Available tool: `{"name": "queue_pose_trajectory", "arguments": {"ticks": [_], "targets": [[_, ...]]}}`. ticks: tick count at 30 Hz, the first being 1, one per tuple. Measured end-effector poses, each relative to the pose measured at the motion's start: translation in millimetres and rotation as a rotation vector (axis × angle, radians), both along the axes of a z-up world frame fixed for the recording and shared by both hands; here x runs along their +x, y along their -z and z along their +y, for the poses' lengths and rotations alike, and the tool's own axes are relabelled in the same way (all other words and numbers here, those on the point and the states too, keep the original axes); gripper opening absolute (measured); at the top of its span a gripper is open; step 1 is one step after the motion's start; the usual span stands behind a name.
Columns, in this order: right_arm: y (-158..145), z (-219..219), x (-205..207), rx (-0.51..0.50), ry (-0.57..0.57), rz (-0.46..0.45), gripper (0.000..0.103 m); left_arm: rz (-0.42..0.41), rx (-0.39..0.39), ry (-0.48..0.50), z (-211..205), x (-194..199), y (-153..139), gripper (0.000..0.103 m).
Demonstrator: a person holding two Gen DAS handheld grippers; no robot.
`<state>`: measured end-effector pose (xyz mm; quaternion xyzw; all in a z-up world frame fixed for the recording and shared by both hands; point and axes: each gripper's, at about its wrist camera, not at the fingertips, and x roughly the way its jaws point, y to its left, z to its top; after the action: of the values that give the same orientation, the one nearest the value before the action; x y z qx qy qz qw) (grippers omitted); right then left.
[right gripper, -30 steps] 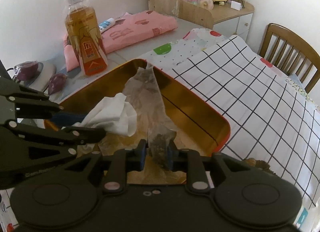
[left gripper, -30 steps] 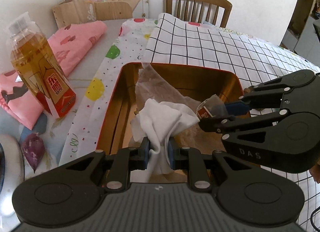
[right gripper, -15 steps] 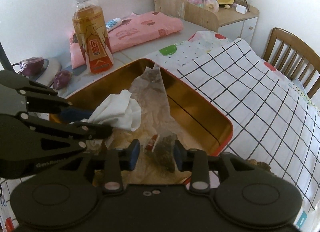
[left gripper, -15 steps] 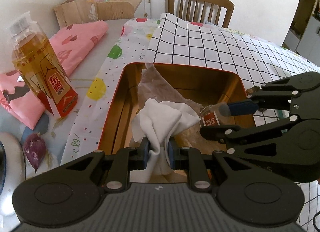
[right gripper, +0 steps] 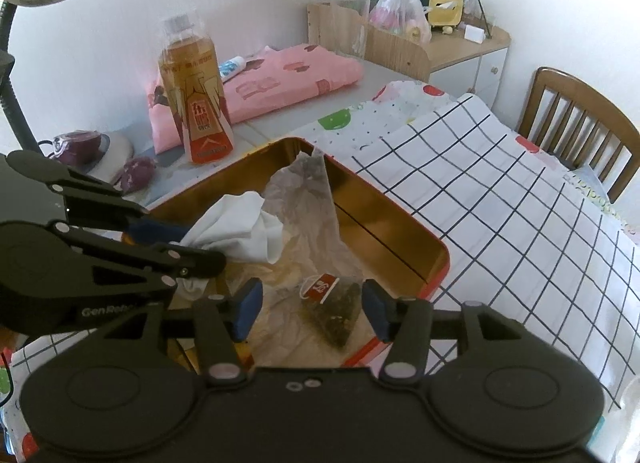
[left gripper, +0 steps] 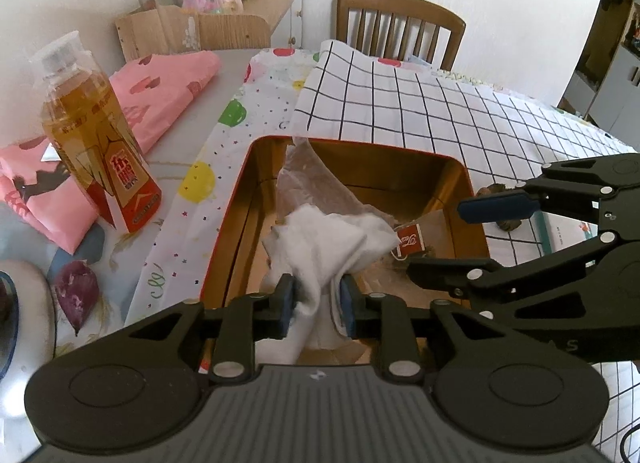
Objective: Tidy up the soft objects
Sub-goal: 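Lower the white tissue into the tin box and open the left gripper while the right releases the tea bag, then withdraw both grippers from the tin box toward the items on the tablecloth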
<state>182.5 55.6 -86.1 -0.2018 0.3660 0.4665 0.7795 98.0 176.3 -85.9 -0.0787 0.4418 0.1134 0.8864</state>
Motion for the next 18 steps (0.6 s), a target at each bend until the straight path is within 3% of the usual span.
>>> {"name": "queue_pose_trajectory", "arguments": {"ticks": [18], "targets": [[-41,-39,-25,0.117,0.035,-0.029,0.068,-0.126,0.027,0.037,-21,-31,-43,0.027]]}}
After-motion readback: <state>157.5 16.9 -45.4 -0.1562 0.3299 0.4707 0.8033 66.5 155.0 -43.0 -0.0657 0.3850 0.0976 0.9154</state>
